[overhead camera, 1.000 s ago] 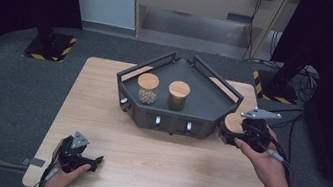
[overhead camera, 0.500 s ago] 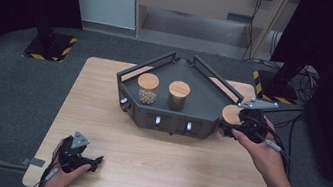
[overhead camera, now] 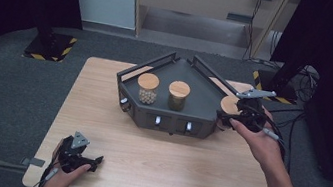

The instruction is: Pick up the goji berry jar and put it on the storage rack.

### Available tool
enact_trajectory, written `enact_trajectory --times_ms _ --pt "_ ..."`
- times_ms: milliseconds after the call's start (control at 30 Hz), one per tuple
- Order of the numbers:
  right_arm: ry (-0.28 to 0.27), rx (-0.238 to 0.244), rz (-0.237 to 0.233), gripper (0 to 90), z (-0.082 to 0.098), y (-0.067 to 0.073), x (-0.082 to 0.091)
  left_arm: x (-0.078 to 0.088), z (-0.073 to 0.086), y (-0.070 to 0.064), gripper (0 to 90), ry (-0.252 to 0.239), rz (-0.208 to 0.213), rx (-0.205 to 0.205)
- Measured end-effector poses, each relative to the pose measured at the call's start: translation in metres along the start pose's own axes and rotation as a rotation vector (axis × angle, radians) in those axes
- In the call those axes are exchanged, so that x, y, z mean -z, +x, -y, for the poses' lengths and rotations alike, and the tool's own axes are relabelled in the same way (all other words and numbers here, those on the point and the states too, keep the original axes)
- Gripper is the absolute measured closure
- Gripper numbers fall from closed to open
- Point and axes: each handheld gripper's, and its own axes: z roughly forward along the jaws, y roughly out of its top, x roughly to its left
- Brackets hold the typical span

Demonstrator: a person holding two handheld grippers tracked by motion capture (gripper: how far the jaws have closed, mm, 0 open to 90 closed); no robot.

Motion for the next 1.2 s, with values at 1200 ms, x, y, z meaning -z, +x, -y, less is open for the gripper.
enact_trajectory --times_ms 1200 --pt "0.018 -0.002 -0.012 26.3 -0.047 0.002 -0.059 0.0 0.0 0.0 0.0 0.0 0.0 0.0"
